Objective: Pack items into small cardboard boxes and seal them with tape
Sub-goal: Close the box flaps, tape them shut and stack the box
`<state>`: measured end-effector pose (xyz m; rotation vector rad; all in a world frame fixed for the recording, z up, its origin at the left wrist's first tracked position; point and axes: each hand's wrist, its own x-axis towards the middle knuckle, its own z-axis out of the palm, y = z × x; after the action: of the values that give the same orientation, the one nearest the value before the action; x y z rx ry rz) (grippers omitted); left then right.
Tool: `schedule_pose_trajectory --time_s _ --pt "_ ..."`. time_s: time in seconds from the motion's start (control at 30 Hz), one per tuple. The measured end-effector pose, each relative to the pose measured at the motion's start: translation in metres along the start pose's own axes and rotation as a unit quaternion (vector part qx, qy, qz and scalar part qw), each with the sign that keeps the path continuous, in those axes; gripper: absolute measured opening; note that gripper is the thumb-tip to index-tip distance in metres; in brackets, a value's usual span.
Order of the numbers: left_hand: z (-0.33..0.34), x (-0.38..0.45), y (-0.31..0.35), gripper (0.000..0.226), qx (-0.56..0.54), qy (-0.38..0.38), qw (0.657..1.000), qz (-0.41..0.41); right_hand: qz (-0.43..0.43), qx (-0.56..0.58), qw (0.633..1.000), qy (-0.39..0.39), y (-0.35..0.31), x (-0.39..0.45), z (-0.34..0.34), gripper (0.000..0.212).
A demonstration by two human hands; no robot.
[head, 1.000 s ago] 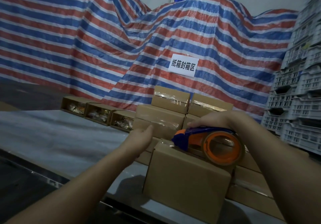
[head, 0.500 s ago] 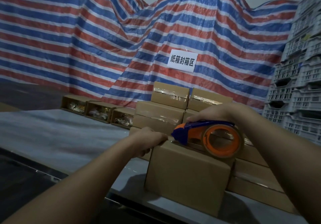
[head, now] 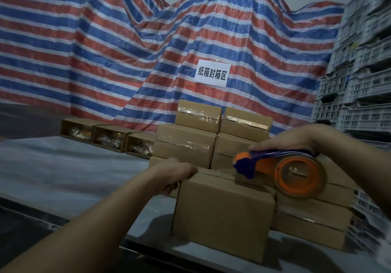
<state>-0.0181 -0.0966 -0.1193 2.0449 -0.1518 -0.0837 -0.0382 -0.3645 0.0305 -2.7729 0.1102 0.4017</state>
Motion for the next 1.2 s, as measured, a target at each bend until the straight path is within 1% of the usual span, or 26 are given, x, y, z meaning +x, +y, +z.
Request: schedule_pose_trajectory --time_s 0.1,0.13,0.27,0.4,0.53,0.6,0.63,0.67,0.7,0.73,0.77,0.8,0.83,0.87,0.9,0.93,0.97,1.07,1.13,1.2 --pt "0.002 0.0 0.0 0.03 -0.017 0.002 1.0 0.003 0.0 -0.003 1.0 0.017 0.036 -0.009 -0.005 0.082" --pt "0.003 0.0 0.0 0.029 -0.024 0.006 1.0 0.002 -0.008 -0.02 1.0 0.02 0.043 -0.011 -0.003 0.082" --pt "0.009 -0.002 -0.001 0.028 -0.069 0.023 0.997 -0.013 0.002 -0.089 0.994 0.066 0.054 -0.01 0.008 0.066" --pt "0.011 -0.006 -0.001 0.031 -0.122 0.036 0.991 -0.035 0.024 -0.108 0.991 0.077 0.052 -0.009 0.01 0.058" --pt "0.003 -0.014 -0.002 0.04 -0.116 0.019 0.99 -0.072 0.033 -0.103 0.991 0.083 0.053 -0.007 0.013 0.059" --pt "-0.001 -0.019 -0.001 0.046 -0.072 0.025 0.994 -0.077 0.032 -0.099 0.99 0.092 0.056 -0.007 0.014 0.058" --pt "-0.001 -0.021 0.0 0.049 -0.028 0.052 0.997 -0.053 0.034 -0.094 0.991 0.088 0.057 -0.007 0.015 0.058" --pt "0.0 -0.021 0.003 0.051 0.028 0.097 0.995 -0.005 0.035 -0.082 0.993 0.077 0.059 -0.006 0.016 0.058" --pt "0.002 -0.023 0.007 0.049 0.091 0.152 0.982 0.065 0.036 -0.067 0.995 0.065 0.061 -0.005 0.016 0.059" --pt "0.007 -0.027 0.013 0.044 0.146 0.199 0.958 0.148 0.034 -0.052 0.996 0.056 0.062 -0.004 0.017 0.059" --pt "0.014 -0.035 0.021 0.04 0.185 0.218 0.931 0.227 0.032 -0.043 0.997 0.052 0.062 -0.003 0.018 0.059" --pt "0.023 -0.043 0.03 0.039 0.224 0.204 0.907 0.293 0.027 -0.04 0.997 0.057 0.063 -0.003 0.018 0.058" --pt "0.033 -0.047 0.038 0.042 0.267 0.161 0.889 0.336 0.022 -0.044 0.997 0.066 0.063 -0.002 0.019 0.059" --pt "0.045 -0.05 0.044 0.047 0.311 0.11 0.874 0.356 0.017 -0.05 0.996 0.075 0.063 -0.001 0.019 0.059" --pt "0.057 -0.05 0.048 0.054 0.352 0.064 0.862 0.359 0.014 -0.053 0.996 0.076 0.063 -0.001 0.018 0.059" --pt "0.067 -0.049 0.05 0.062 0.388 0.031 0.851 0.352 0.012 -0.047 0.996 0.07 0.064 -0.002 0.018 0.059" --pt "0.074 -0.049 0.05 0.068 0.414 0.016 0.843 0.342 0.011 -0.031 0.998 0.06 0.066 -0.002 0.019 0.059" --pt "0.079 -0.048 0.046 0.075 0.429 0.042 0.836 0.34 0.0 0.029 0.999 0.033 0.075 -0.003 0.022 0.057" --pt "0.078 -0.049 0.042 0.075 0.435 0.054 0.827 0.353 -0.018 0.022 0.999 0.046 0.085 -0.005 0.023 0.064" --pt "0.077 -0.048 0.04 0.074 0.436 0.064 0.819 0.366 -0.035 0.019 0.998 0.038 0.097 -0.012 0.016 0.071"
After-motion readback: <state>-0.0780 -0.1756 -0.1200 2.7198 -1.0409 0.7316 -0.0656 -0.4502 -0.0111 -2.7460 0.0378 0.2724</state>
